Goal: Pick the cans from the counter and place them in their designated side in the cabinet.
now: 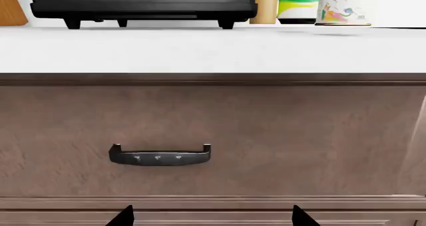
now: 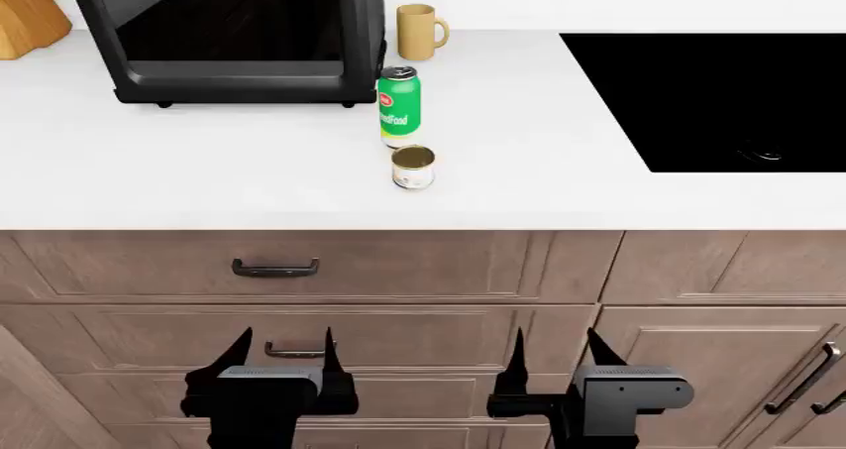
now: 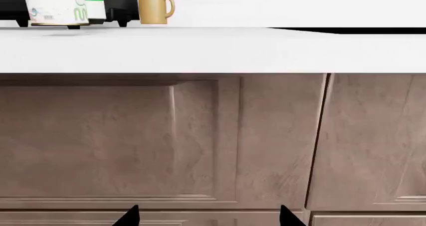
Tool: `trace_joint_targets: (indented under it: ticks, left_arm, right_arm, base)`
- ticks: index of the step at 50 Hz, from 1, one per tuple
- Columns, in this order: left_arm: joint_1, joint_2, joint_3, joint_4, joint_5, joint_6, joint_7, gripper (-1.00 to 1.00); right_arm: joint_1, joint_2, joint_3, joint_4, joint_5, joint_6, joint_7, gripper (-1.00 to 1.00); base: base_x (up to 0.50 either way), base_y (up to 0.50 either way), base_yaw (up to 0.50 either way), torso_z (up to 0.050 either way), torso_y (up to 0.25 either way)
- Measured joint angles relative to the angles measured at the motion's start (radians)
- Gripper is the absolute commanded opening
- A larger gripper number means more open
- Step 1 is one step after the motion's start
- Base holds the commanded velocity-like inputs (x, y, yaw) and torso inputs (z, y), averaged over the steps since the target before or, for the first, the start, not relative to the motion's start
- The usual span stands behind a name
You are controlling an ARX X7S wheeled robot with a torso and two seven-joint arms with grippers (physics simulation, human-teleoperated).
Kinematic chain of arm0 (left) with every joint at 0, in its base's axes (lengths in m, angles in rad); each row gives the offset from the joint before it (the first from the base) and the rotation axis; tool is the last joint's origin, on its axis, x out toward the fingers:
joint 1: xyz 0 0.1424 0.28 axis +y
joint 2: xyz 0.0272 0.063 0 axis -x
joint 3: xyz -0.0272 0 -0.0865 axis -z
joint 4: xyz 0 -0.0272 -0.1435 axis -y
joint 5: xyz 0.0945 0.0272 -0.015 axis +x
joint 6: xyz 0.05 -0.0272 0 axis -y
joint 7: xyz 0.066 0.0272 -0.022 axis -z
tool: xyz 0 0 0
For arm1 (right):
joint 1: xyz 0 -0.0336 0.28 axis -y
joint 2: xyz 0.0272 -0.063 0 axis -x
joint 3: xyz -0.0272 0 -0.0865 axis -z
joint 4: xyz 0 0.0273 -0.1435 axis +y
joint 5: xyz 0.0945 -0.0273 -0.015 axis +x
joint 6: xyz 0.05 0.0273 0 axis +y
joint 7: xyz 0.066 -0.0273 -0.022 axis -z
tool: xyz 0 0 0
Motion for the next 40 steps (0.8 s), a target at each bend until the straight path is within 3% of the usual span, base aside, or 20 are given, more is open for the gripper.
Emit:
trace_joint_targets:
  ticks: [12, 40]
  left_arm:
    - [0.001, -0.024, 0.029, 0.000, -0.020, 0.004, -0.029, 1.00]
    - [-0.006, -0.074, 0.092, -0.004, -0.061, -0.009, -0.081, 1.00]
  right_arm:
    - [0.000, 0.024, -0.028, 0.000, 0.027, -0.005, 0.028, 1.00]
    - [0.002, 0.073, -0.086, 0.002, 0.080, -0.014, 0.077, 1.00]
  base:
    - [0.00, 0.00, 0.00, 0.000, 0.000]
    - [0.00, 0.00, 0.00, 0.050, 0.000]
